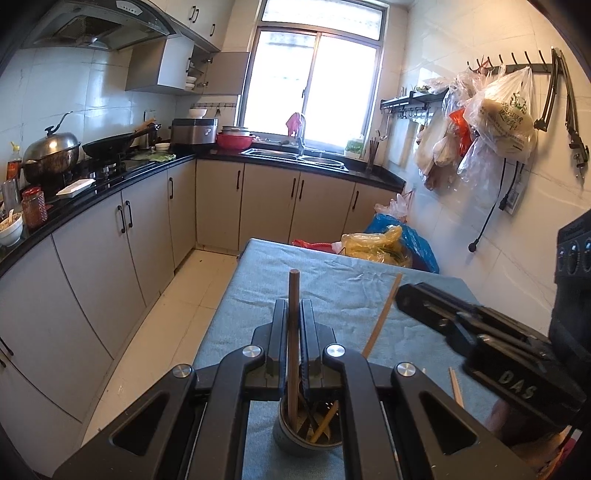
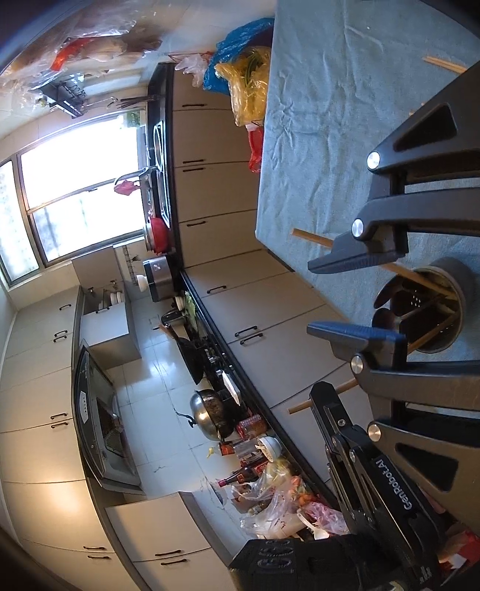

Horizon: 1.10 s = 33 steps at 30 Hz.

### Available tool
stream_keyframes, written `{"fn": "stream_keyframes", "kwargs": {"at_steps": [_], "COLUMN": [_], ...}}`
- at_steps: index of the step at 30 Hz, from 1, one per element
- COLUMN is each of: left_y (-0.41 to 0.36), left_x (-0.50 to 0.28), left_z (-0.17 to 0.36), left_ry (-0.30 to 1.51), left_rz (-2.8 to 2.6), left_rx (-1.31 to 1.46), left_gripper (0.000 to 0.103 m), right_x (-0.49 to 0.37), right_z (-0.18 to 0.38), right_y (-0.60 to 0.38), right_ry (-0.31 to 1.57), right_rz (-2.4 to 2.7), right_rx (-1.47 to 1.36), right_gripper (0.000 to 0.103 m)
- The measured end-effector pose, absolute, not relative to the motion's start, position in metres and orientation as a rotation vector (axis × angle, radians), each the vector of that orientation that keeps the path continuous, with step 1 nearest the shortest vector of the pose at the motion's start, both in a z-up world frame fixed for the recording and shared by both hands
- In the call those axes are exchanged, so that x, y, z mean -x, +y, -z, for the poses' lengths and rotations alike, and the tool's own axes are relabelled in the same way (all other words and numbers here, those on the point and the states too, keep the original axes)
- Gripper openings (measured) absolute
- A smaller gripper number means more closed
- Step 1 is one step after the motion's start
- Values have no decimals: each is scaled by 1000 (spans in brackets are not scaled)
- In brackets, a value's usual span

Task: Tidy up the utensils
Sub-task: 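Open both grippers to drop the chopsticks into the holder cup, then return the left gripper to the chopsticks and close on one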

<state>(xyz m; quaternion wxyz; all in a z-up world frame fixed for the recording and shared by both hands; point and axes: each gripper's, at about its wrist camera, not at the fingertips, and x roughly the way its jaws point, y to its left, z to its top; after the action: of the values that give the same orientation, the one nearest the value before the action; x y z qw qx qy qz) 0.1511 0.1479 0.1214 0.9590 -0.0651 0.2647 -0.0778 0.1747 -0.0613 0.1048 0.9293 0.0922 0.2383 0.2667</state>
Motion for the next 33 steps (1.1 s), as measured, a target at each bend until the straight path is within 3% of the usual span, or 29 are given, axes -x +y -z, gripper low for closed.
{"fn": "stream_keyframes", "kwargs": {"at_steps": [3,5,6,7,11,15,17,21,24,30,33], "left_y": [147,144,142,141,130,119,112,92,75,32,10], "left_x": [-142,-136,-131,-127,-111,-95,-86,-66,-58,-58,-66], "left_z": [-126,-128,-130,-131,-136,-140,-141,-143,-143,-122,-107], "left_ry": [520,516,509,503,475,463,461,455,471,597,664], "left_rz": [162,162,170,171,171,194,204,247,283,362,390], "left_rx": [125,113,108,104,75,73,63,30,-4,-71,-95], "left_gripper": [6,6,6,6,6,7,10,25,26,42,43], "right_x": [-159,-140,-133,-119,-79,-30,-25,-23,-36,-61,-68], "right_z": [-115,-125,-128,-132,-140,-133,-123,-98,-71,-19,-4], "right_y": [-73,-88,-93,-103,-138,-181,-203,-235,-261,-305,-311], "right_ry": [453,405,389,352,303,181,283,392,578,870,927], "right_rz": [-524,-454,-430,-377,-212,4,-30,31,17,-29,-43], "right_rx": [-166,-127,-112,-80,-10,-44,-70,-84,-114,-354,-411], "right_gripper": [43,64,83,93,103,103,103,103,103,85,58]}}
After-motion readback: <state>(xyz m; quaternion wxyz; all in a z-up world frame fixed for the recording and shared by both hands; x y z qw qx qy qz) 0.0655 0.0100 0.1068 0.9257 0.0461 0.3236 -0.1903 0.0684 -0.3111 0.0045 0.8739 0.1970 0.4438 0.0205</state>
